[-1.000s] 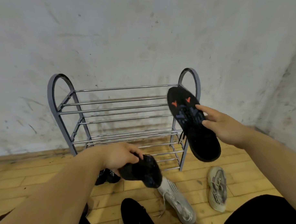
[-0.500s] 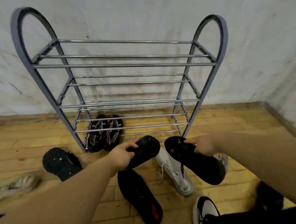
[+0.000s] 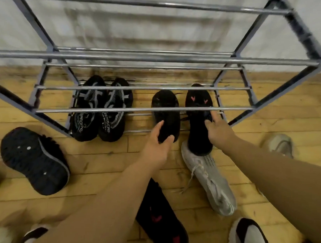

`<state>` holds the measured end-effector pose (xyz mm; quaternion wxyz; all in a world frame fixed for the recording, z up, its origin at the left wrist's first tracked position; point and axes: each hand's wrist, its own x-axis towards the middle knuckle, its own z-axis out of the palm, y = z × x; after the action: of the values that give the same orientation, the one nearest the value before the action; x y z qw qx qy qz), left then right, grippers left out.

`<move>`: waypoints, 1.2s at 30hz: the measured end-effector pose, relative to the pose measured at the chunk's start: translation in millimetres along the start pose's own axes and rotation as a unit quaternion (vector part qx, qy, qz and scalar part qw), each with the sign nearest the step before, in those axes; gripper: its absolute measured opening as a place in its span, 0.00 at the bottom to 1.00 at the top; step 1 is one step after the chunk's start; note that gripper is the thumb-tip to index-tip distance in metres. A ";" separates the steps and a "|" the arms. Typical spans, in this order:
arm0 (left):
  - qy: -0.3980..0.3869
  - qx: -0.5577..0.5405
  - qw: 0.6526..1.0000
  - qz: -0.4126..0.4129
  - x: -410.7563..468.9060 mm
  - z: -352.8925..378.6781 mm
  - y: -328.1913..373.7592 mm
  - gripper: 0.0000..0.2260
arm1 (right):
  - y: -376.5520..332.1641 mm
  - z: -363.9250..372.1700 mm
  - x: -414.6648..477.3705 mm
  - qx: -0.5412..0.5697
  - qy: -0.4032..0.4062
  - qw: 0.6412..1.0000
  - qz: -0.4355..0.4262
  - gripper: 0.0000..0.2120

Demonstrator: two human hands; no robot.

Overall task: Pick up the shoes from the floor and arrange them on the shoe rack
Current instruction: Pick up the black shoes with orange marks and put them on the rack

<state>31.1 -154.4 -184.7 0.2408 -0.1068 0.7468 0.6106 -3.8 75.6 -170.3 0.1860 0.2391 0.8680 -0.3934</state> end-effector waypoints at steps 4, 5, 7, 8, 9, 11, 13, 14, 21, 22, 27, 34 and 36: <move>0.034 0.160 0.986 -0.006 18.3 -3.8 -27.8 0.33 | 24.9 28.9 -10.8 -0.131 0.002 0.990 -0.051 0.45; 0.033 0.181 0.983 -0.002 19.3 -5.8 -28.2 0.34 | 33.1 32.6 -14.3 -0.158 0.003 0.986 -0.057 0.48; 0.022 0.210 0.977 0.013 23.1 -8.0 -28.0 0.37 | 40.6 35.4 -17.1 -0.182 0.003 0.982 -0.051 0.52; 0.014 0.227 0.974 0.020 24.7 -7.8 -26.8 0.38 | 42.0 36.6 -17.3 -0.186 0.006 0.981 -0.047 0.52; 0.005 0.245 0.969 0.021 25.8 -6.9 -24.9 0.40 | 41.4 37.3 -18.1 -0.182 0.008 0.982 -0.049 0.52; -0.014 0.279 0.960 0.019 30.0 -2.5 -21.8 0.44 | 41.0 38.0 -18.7 -0.169 0.022 0.983 -0.070 0.49; -0.018 0.295 0.955 0.017 33.1 3.7 -19.3 0.46 | 41.8 36.6 -15.5 -0.160 0.042 0.982 -0.091 0.47; -0.012 0.297 0.955 0.017 34.0 6.4 -18.6 0.45 | 40.7 34.7 -12.2 -0.161 0.053 0.981 -0.096 0.46; 0.067 0.371 0.924 0.062 25.3 23.4 -28.7 0.41 | 18.5 15.3 27.8 -0.222 0.098 0.967 -0.074 0.46; 0.077 0.382 0.919 0.063 25.1 25.4 -27.7 0.41 | 17.9 14.3 28.4 -0.235 0.098 0.964 -0.074 0.47; 0.098 0.398 0.906 0.105 32.7 33.6 -12.9 0.40 | 35.0 11.7 23.6 -0.185 0.113 0.970 -0.114 0.45; 0.016 0.442 0.895 0.056 67.4 62.8 12.3 0.39 | 57.0 11.1 9.0 -0.107 0.142 0.973 -0.145 0.45; -0.007 0.445 0.894 0.051 70.7 64.2 10.3 0.38 | 61.6 13.7 0.4 -0.063 0.174 0.974 -0.128 0.43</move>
<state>-19.8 -80.6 -219.4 0.2372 0.0541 0.9431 0.2269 32.3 100.6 -215.7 -0.0050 0.1783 0.9335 -0.3110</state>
